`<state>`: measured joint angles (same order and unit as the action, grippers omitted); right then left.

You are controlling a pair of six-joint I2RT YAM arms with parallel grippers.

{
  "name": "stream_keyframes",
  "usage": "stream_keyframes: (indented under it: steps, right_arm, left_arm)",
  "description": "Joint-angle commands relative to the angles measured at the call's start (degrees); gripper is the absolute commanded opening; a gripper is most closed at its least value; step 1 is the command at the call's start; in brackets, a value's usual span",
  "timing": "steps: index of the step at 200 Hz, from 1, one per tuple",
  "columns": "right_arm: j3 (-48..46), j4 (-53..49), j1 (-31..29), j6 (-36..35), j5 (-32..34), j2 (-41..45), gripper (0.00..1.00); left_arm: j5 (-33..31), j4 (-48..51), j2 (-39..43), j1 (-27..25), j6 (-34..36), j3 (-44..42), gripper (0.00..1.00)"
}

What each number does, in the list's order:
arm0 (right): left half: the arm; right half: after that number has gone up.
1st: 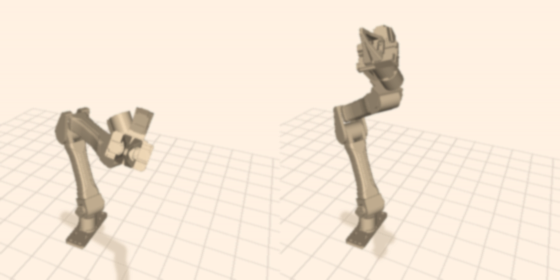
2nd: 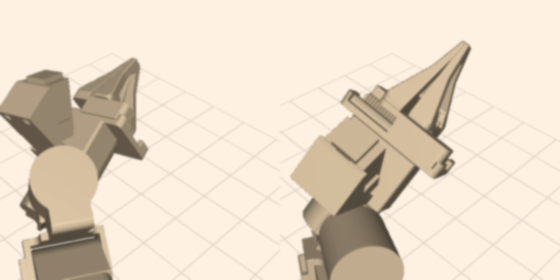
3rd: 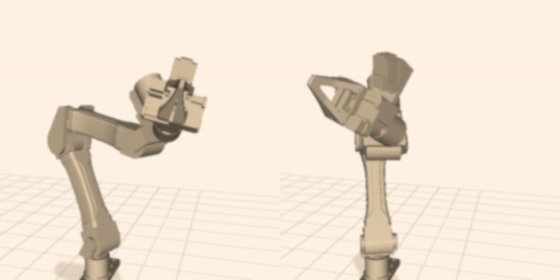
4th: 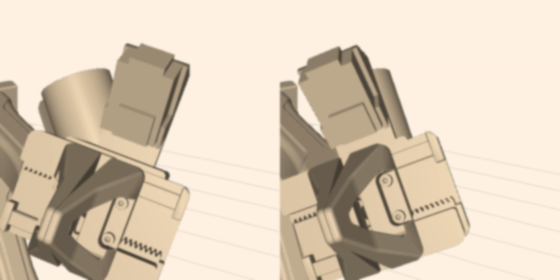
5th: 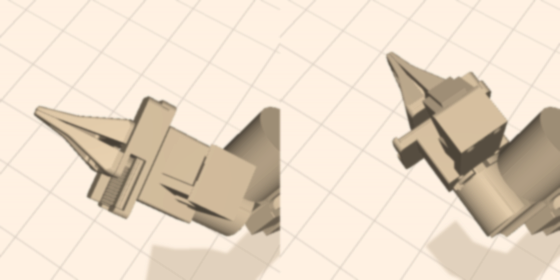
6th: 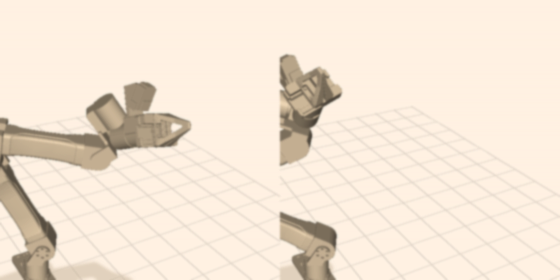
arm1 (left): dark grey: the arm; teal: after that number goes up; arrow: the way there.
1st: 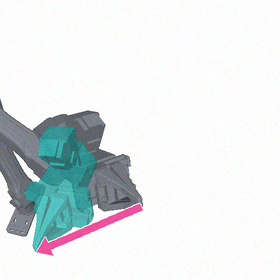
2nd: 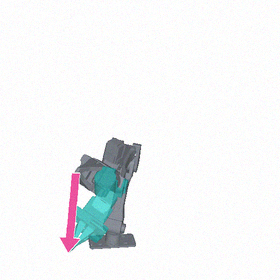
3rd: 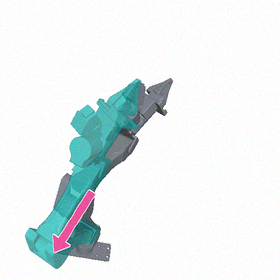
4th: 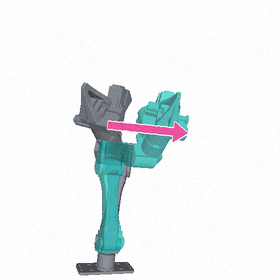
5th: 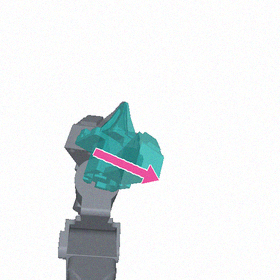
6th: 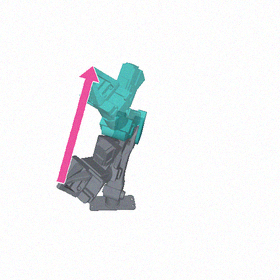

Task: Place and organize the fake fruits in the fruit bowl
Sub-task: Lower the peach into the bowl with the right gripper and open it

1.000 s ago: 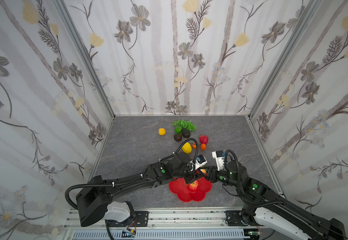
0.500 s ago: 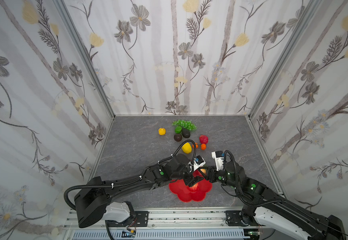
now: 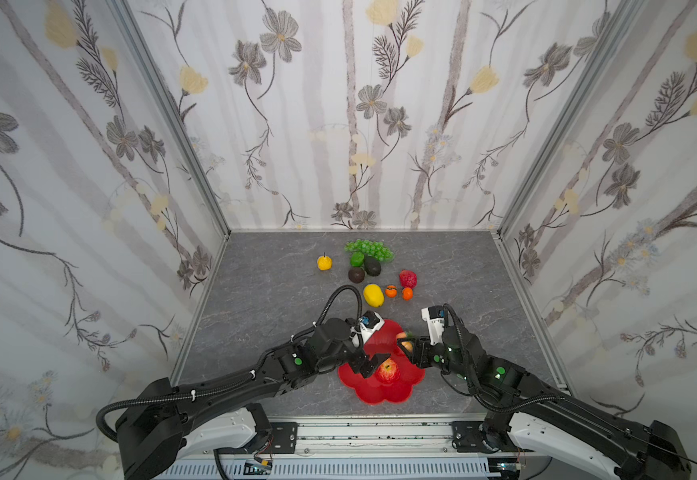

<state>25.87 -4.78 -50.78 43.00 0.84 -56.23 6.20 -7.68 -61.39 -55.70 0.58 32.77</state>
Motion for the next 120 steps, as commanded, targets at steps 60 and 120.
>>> stream_keyframes:
  steps: [60,120]
  right_arm:
    - [0.1,-0.5,-3.2,1.5,7.5,-4.1,0.27]
    - [0.7,0.1,-3.2,1.3,11.2,-6.2,0.27]
  left_arm:
    - [-17.5,-1.3,16.6,4.1,-3.0,-8.6,1.00]
    - [-18.8,-0.9,16.9,4.5,-3.0,-9.8,1.00]
